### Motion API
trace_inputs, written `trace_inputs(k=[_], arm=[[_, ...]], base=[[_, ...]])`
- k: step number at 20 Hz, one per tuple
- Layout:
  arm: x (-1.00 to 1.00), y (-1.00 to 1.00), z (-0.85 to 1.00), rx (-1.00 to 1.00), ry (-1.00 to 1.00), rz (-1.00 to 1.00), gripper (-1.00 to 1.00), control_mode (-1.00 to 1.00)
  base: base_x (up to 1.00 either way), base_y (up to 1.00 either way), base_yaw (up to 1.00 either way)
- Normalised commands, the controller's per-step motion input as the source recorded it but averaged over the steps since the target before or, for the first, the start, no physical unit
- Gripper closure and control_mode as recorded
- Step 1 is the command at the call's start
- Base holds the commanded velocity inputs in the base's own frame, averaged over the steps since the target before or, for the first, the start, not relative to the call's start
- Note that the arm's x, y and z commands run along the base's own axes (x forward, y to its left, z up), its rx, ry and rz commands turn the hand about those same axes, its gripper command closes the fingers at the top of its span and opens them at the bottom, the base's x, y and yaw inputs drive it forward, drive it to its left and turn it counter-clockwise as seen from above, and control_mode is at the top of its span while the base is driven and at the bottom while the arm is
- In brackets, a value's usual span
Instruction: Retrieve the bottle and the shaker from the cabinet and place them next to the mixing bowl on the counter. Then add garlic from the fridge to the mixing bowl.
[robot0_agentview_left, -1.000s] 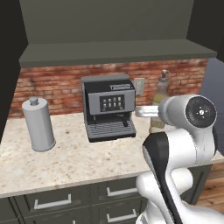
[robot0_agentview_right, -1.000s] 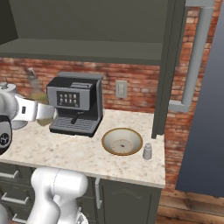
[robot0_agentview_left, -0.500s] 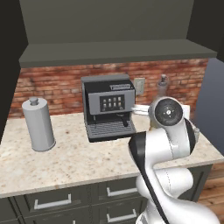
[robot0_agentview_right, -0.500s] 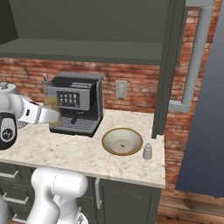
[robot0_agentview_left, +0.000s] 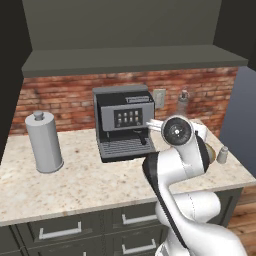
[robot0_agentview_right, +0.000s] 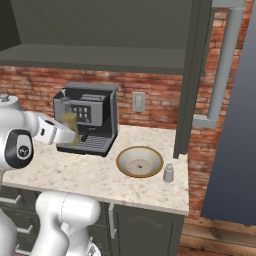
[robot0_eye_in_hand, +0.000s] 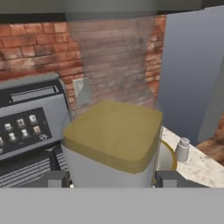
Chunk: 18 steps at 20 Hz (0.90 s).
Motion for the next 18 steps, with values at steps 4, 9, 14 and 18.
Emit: trace_inputs(k=[4,9,14,18], arm=[[0.32,0.0,-0.42,0.07,-0.03,0.0,1.0,-1.0],[0.27,-0.01,-0.22,0.02,-0.01,0.01,1.0,-1.0],[0.39,-0.05,-0.25,0.0,0.01,0.0,1.0,-1.0],[0.54,-0.1,-0.25,-0.02,0.08,0.0,1.0,-1.0]], base=[[0.0,0.0,0.0],[0.0,0.0,0.0],[0.0,0.0,0.0],[0.0,0.0,0.0]])
